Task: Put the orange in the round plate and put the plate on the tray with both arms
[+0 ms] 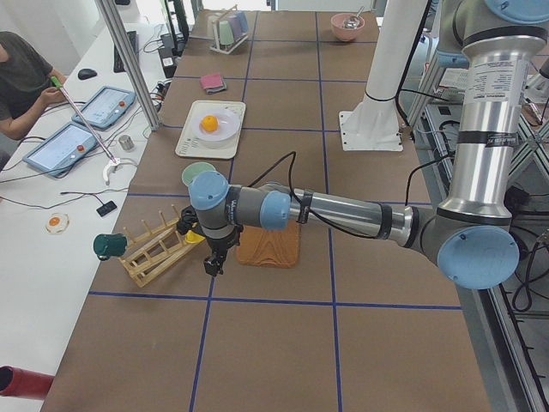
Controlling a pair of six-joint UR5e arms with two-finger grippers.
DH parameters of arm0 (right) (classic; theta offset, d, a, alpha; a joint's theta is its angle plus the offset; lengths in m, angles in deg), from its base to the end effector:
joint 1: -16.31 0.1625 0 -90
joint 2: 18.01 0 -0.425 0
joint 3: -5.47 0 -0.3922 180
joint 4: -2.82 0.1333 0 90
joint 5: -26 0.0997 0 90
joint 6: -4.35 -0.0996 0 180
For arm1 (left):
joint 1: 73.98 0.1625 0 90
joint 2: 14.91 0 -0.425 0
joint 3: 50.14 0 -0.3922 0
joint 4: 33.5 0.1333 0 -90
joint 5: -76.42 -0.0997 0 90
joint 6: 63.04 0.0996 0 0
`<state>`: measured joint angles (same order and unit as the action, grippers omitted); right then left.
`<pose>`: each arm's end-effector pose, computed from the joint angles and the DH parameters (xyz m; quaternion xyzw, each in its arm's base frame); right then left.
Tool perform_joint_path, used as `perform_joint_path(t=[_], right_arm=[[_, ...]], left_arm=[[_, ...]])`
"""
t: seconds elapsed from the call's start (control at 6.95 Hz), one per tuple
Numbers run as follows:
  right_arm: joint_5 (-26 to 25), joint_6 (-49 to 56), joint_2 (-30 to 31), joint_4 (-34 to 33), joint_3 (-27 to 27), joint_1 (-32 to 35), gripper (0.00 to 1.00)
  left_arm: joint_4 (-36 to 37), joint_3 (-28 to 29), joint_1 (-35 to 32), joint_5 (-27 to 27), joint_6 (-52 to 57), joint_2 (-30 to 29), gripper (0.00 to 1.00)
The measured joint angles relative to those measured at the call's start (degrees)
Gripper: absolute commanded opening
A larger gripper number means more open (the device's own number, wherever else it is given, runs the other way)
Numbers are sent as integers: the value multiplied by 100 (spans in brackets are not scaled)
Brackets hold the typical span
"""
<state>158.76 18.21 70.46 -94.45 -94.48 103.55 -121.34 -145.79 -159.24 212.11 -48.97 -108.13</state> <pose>0.0415 -0.5031 0.5749 0.0693 -0.3593 -0.1477 0.9188 -0.0190 -0.5219 0.5838 0.0853 0.3819 0.1728 0.9039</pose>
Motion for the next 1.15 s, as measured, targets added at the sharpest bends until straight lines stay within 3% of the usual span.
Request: perform_joint_path(t=[1.15], right_arm=[[70,-160,7,12,3,-2,100]], left_arm=[[-76,-3,9,-16,43,-9,99]])
